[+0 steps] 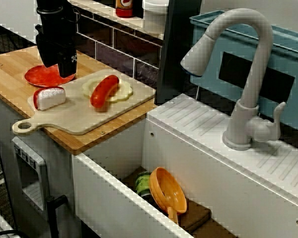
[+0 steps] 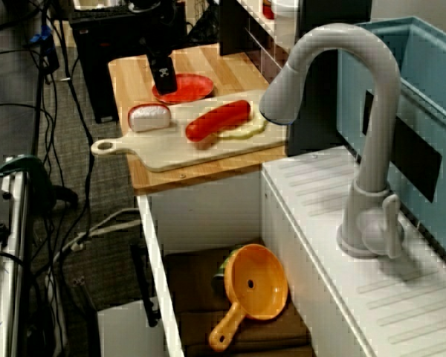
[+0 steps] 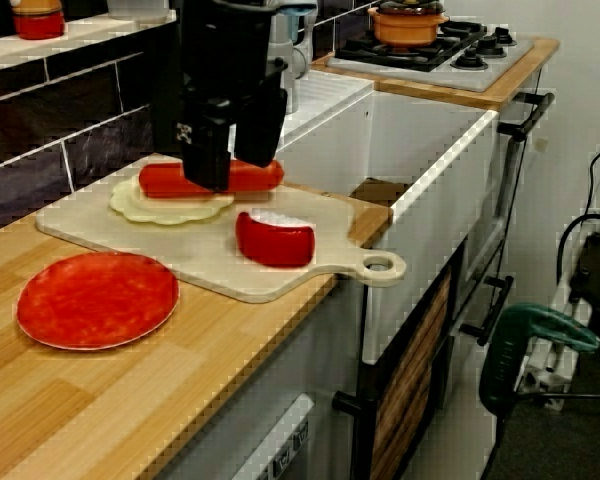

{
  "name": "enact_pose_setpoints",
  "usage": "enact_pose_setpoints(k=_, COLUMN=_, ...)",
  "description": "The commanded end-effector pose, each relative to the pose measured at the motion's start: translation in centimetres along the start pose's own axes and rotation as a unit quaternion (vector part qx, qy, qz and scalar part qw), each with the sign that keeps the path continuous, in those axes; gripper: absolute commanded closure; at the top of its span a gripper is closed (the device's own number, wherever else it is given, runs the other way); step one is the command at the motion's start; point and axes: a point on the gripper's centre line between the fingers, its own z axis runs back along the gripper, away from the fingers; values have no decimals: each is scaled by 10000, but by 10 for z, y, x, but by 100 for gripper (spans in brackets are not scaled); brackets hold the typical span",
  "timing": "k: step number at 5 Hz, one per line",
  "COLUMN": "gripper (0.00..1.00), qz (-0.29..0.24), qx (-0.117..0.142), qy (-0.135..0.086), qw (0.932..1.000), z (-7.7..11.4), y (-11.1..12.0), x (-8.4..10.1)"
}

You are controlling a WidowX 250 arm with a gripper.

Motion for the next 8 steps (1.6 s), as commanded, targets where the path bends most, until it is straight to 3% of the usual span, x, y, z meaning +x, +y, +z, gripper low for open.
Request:
enact_pose_setpoints(k=1, gripper=0, qz=60, qx=92, qy=-284, qw=9995, z=9, y=2, x=-6)
enact_pose_setpoints(k=4, gripper=0, qz=231, qx=154, qy=-314, qw=9991, z=-10, y=-7, x=-12)
enact_pose_setpoints(k=6, gripper=0, qz=212, qx=231, qy=-208, qw=9993, z=-24, y=-11, x=-8)
enact_pose_setpoints(k=8, gripper=0, qz=128, qx=318, qy=-60, qw=9994, z=-26, y=-10, x=-14)
